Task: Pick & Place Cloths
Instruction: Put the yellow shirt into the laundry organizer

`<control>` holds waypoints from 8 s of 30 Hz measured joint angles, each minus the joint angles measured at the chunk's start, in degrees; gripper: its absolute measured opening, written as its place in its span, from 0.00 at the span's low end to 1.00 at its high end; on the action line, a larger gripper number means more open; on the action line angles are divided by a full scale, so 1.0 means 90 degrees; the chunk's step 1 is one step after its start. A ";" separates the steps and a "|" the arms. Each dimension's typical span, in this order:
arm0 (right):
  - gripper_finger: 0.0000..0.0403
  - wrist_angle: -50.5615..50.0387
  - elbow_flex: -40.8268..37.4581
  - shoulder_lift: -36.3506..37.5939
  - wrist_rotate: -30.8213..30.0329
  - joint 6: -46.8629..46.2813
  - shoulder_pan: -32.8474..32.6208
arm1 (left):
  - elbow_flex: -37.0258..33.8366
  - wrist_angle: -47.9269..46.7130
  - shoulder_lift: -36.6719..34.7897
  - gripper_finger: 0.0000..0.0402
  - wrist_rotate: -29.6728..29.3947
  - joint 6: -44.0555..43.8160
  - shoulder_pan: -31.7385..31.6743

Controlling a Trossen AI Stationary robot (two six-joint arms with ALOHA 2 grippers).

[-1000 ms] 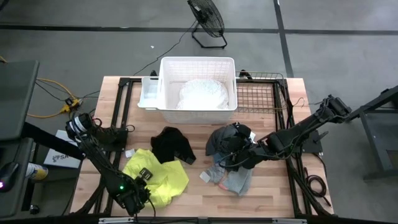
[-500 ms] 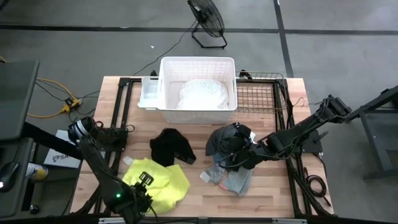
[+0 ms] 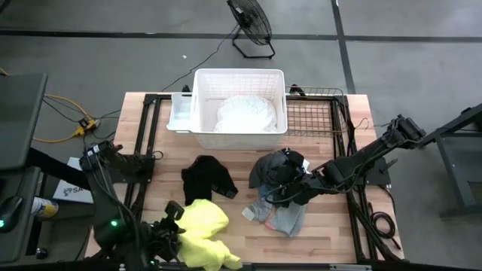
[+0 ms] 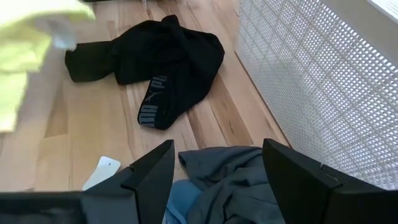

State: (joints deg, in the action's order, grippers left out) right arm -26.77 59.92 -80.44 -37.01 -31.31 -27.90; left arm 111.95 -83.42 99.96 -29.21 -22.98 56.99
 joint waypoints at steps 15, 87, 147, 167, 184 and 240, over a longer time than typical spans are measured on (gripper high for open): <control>0.58 0.0422 0.0000 0.0000 -0.0061 0.0257 0.0005 | 0.1709 -0.0738 -0.0012 0.07 -0.2644 0.0824 -0.0006; 0.93 0.5712 0.0002 -0.0061 -0.1014 0.6654 0.0129 | 0.1760 0.1338 0.0760 0.07 -0.4254 0.5284 -0.3172; 0.21 0.5755 0.0002 0.0319 -0.2595 0.6379 0.0318 | 0.1762 0.1284 0.0476 0.34 -0.4202 0.5402 -0.3113; 0.21 0.4699 0.0012 0.0970 -0.1029 0.5006 0.1385 | 0.0824 -0.0741 -0.1397 0.34 -0.2995 0.1499 -0.3511; 0.21 0.4505 0.0010 0.0986 0.0697 0.4265 0.2793 | -0.4285 0.2178 -0.4013 0.34 -0.2737 0.0566 -0.3497; 0.21 0.3996 0.0325 -0.1409 0.5331 0.2271 0.6531 | -0.8510 0.8877 -0.6222 0.34 -0.0799 0.1309 -0.3500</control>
State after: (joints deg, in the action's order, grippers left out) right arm 9.20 62.85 -93.12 10.96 -10.87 30.88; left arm 35.35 -3.53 43.97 -36.40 -11.21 25.50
